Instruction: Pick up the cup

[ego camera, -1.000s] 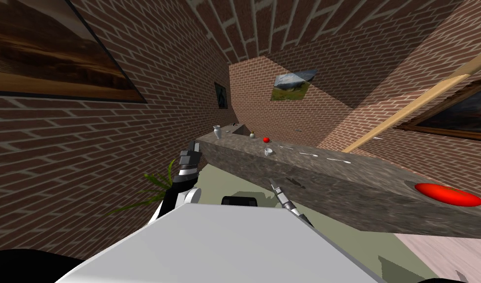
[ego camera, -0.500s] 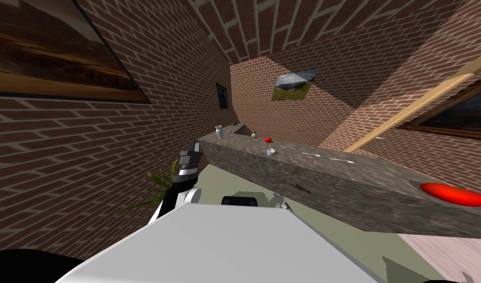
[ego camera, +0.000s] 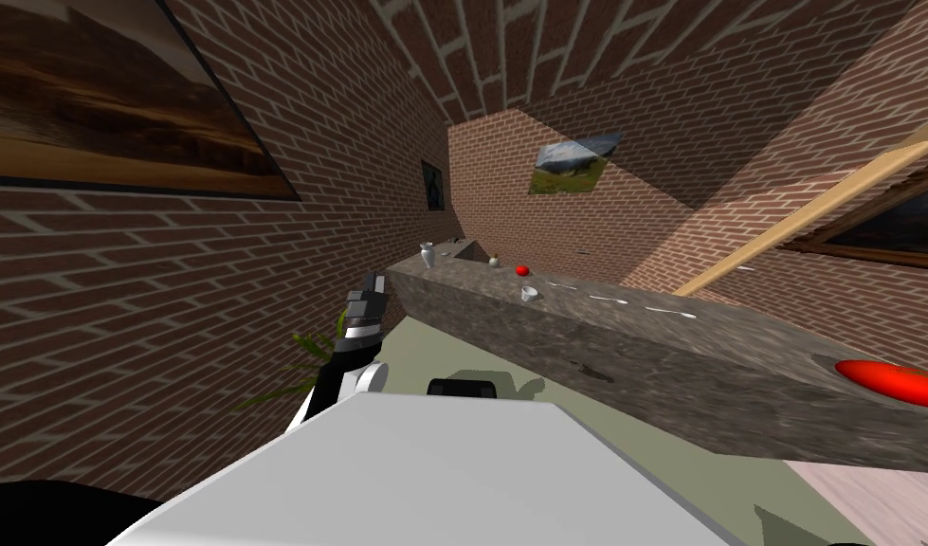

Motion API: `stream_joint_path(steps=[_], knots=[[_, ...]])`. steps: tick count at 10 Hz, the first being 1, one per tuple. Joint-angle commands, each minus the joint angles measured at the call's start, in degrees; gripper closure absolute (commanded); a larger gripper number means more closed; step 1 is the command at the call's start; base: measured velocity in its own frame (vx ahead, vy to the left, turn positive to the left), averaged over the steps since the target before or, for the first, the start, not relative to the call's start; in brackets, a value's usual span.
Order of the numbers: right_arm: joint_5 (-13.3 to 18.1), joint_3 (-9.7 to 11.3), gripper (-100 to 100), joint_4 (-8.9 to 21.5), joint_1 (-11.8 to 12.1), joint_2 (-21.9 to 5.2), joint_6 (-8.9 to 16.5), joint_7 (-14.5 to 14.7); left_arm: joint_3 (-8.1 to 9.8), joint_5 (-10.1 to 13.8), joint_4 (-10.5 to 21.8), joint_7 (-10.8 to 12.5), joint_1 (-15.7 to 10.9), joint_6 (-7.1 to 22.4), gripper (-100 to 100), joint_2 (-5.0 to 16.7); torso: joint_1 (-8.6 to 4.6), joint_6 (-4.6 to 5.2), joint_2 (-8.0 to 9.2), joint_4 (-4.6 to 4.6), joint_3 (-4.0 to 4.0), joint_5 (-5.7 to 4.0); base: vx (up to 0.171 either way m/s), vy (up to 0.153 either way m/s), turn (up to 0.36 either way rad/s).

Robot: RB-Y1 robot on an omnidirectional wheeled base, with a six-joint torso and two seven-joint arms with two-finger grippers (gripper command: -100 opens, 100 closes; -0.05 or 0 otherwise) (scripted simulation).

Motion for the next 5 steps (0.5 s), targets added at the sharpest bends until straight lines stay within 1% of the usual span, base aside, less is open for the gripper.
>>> stream_joint_path(steps=[1, 2, 3, 4, 5], knots=[[-0.2, 0.0, -100, 0.5, 0.8, -2.9, 0.8, 0.2, 0.0, 0.0, 0.0, 0.0, 0.0, 0.0, 0, 0.0, 0.0, 0.0, 0.0, 0.0, 0.0, 0.0, 0.022, 0.074, 0.014], [-0.7, -0.1, -100, 2.9, 2.0, -4.7, 1.1, 0.5, 0.0, 0.0, 0.0, 0.0, 0.0, 0.0, 0, 0.0, -0.05, 0.0, -0.02, 0.0, -0.01, 0.0, 0.025, 0.083, 0.046], [-0.7, -0.1, -100, 2.9, 2.0, -6.3, 1.1, 0.5, 0.0, 0.0, 0.0, 0.0, 0.0, 0.0, 0, 0.0, -0.02, 0.0, -0.03, -0.01, -0.02, 0.0, 0.025, 0.072, 0.026], [-1.1, -0.3, -100, 5.3, 3.1, -8.3, 1.4, 0.8, 0.0, 0.0, 0.0, 0.0, 0.0, 0.0, 0, 0.0, -0.07, -0.01, -0.04, -0.01, -0.02, 0.0, 0.034, 0.079, 0.071], [-1.1, -0.3, -100, 5.3, 3.1, -10.9, 1.4, 0.8, 0.0, 0.0, 0.0, 0.0, 0.0, 0.0, 0, 0.0, -0.05, -0.01, -0.07, -0.02, -0.04, 0.01, 0.027, 0.064, 0.029]])
